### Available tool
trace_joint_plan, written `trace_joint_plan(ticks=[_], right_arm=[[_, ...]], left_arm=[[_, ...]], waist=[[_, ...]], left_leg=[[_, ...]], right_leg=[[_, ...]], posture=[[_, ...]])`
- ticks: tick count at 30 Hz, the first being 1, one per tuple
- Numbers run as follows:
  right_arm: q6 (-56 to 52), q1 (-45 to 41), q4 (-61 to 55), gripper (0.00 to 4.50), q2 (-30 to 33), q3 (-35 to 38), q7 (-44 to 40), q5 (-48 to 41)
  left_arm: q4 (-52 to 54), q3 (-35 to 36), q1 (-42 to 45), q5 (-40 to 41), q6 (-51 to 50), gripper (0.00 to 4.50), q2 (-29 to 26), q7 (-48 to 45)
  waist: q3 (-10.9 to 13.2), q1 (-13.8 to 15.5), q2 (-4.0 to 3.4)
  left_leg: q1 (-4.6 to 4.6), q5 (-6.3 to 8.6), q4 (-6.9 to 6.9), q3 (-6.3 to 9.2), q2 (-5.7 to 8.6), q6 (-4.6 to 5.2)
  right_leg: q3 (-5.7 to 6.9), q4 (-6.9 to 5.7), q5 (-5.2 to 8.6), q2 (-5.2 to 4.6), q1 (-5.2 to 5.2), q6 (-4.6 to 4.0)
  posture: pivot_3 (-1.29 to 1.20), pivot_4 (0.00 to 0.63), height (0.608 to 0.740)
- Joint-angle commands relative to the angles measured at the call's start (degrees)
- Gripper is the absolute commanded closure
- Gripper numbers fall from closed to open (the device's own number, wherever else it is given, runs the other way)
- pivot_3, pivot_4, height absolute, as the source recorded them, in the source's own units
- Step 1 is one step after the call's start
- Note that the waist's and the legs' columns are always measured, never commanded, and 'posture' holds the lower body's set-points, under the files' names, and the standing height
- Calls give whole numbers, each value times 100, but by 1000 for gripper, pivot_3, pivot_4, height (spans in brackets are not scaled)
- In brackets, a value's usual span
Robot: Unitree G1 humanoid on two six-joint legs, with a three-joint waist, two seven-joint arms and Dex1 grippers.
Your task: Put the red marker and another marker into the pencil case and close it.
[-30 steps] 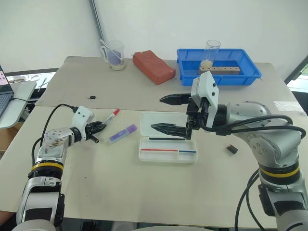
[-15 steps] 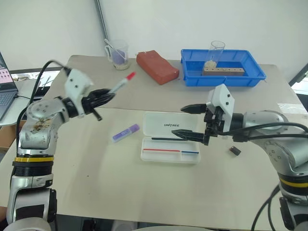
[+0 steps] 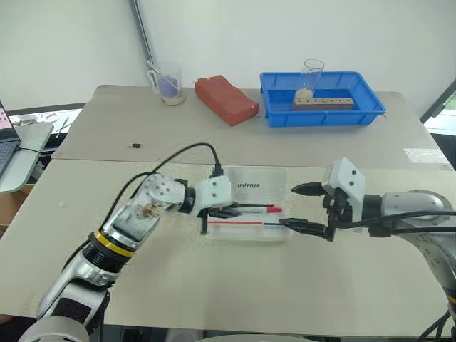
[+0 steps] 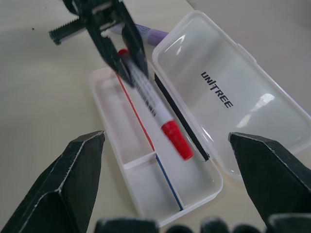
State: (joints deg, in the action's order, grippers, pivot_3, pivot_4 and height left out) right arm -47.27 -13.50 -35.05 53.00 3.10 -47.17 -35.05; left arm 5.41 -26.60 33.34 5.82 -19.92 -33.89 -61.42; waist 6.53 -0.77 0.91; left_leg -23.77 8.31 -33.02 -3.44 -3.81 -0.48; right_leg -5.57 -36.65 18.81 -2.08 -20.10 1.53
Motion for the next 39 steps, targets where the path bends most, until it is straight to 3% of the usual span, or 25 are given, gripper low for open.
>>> trace_joint_plan(ticks=[1,4,13,14,19,25,32,35,39], right_arm=[[21,82,-279,0,-65,201,196,-23],[12,166,-363,0,-110,211,292,-47],[97,72,-278,0,-171,104,303,-59],[127,14,-248,0,-190,48,274,-48],[94,-473,-211,0,-463,-273,204,-124],[-98,-1373,-134,0,-1021,-760,179,-285],[-67,-1875,128,0,-1169,-1052,-86,-280],[-71,-1960,177,0,-1177,-1096,-141,-268],[-75,-1994,204,0,-1172,-1101,-190,-257]], left_arm=[[-210,-5,125,-267,228,4299,137,94],[-360,38,156,-365,303,4299,247,106],[32,523,82,29,3,263,267,-44],[185,682,29,179,-185,40,205,-62],[464,1614,-339,581,-844,40,-152,283],[-258,2726,-1334,510,-560,40,-487,1015],[-1166,2808,-2033,518,318,40,-354,943],[-1490,2769,-1926,520,430,855,-289,897],[-1737,2730,-1800,495,604,2756,-270,808]], waist=[[1,1,1],[1,12,2],[1,5,1],[0,3,0],[-3,-37,-5],[-13,-37,-21],[-13,116,8],[-15,134,11],[-18,109,10]], left_leg=[[0,0,0,0,0,0],[-2,0,-3,0,1,0],[-2,0,-4,2,0,0],[-2,0,-4,2,0,0],[2,0,-2,4,-3,1],[6,0,2,11,-8,1],[7,1,0,-8,-6,-1],[7,2,1,-12,-7,-2],[6,1,5,-11,-6,-1]], right_leg=[[0,1,0,0,1,0],[0,1,0,-1,0,0],[1,-1,0,0,1,1],[1,-2,0,0,1,1],[0,-3,1,5,1,2],[-1,-8,1,12,-2,2],[27,-4,4,-28,-17,-9],[34,-4,4,-40,-15,-13],[31,-15,8,-35,-6,-25]], posture=[[0,150,740],[0,150,740],[0,150,740],[0,150,740],[0,150,740],[0,150,740],[0,150,740],[0,150,740],[0,150,740]])
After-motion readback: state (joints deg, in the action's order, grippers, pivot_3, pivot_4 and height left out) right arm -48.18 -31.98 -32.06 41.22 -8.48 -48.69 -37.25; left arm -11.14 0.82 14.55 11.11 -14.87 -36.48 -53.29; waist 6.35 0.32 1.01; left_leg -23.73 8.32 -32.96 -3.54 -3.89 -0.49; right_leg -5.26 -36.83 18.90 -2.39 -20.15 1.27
